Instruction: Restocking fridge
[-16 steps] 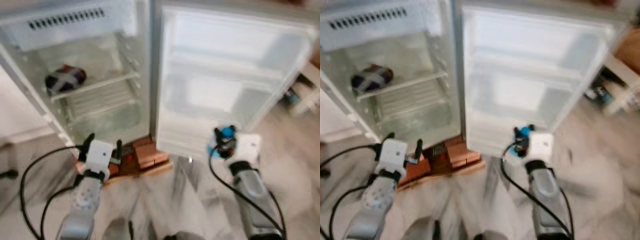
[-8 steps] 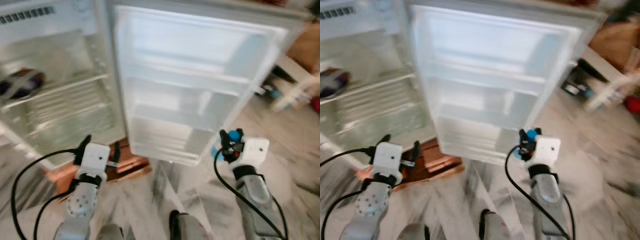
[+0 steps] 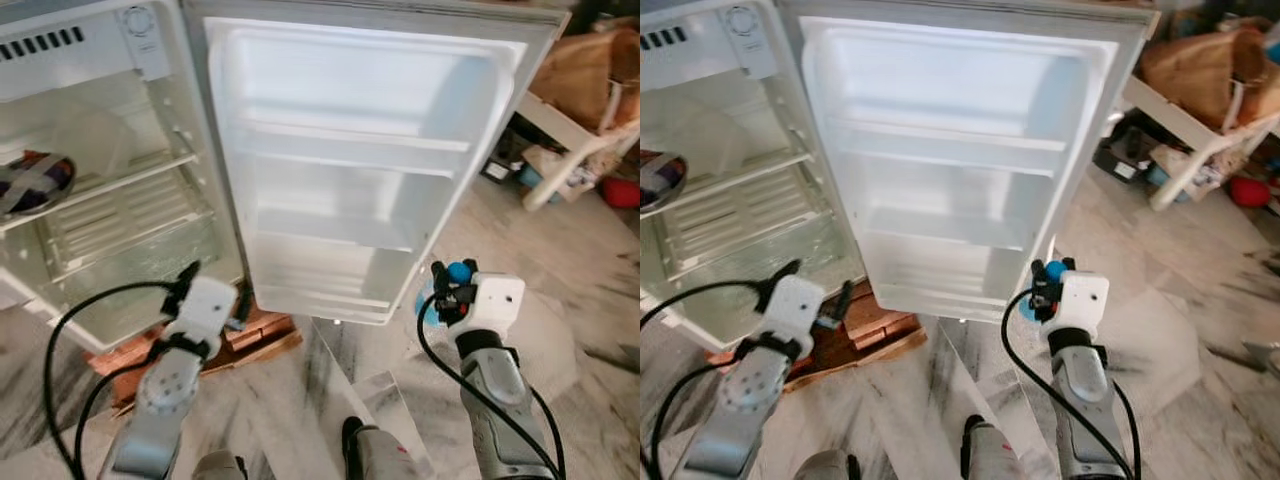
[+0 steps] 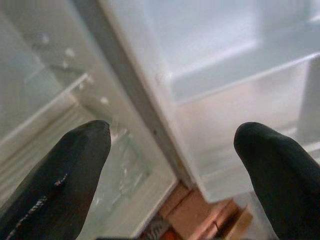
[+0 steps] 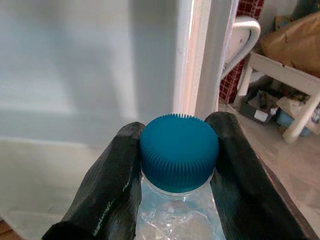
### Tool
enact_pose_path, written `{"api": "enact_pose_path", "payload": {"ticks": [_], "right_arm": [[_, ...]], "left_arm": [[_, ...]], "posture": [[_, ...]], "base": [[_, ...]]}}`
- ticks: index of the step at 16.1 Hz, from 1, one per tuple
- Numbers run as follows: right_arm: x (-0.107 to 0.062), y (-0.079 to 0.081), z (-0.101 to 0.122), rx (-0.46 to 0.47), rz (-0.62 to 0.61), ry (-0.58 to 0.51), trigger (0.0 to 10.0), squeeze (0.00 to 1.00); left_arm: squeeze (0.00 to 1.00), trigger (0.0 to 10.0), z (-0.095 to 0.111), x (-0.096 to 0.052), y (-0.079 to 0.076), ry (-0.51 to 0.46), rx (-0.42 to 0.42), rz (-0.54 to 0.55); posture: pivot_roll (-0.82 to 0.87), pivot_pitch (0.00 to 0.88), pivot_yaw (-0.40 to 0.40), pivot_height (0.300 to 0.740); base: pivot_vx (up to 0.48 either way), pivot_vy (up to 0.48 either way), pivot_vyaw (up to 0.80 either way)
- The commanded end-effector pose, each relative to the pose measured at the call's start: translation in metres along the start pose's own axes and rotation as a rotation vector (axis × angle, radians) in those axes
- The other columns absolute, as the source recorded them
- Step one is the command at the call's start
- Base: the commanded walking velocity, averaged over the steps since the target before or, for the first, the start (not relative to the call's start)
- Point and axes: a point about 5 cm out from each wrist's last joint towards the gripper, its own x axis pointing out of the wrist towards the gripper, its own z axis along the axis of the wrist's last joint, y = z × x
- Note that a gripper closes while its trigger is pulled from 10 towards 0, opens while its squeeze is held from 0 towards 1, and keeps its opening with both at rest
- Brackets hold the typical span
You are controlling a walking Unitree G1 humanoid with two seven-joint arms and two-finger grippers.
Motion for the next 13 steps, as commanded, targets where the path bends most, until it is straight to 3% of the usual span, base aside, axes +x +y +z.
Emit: {"api": "enact_pose_path", "payload": {"ticks": [1,4,7,11,13], "right_arm": [[0.002,-0.003,0.004,-0.010,-0.015,-0.027,10.0,0.00],[0.003,-0.008,0.003,-0.023,-0.038,-0.032,10.0,0.00],[-0.004,-0.019,0.000,-0.031,-0.096,-0.019,10.0,0.00],[-0.018,-0.018,-0.009,-0.024,-0.125,-0.001,10.0,0.00],[-0.014,-0.019,0.004,-0.013,-0.154,-0.051,10.0,0.00]], "left_arm": [[0.00,10.0,-0.002,0.001,-0.002,0.005,0.017,-0.027],[0.00,10.0,-0.008,-0.003,0.000,0.039,-0.010,-0.015],[0.00,10.0,-0.014,0.000,-0.002,0.056,0.006,-0.085],[0.00,10.0,-0.014,0.007,-0.007,0.041,0.018,-0.181],[0.00,10.0,-0.010,0.015,-0.003,0.040,-0.006,-0.140]], "posture": [[0.13,0.093,-0.023,0.740],[0.09,0.128,0.026,0.740],[0.05,0.138,0.083,0.740],[0.00,0.074,0.128,0.740],[0.02,0.192,0.132,0.740]], "base": [[0.000,0.000,0.00],[0.000,0.000,0.00],[0.000,0.000,0.00],[0.000,0.000,0.00],[0.000,0.000,0.00]]}}
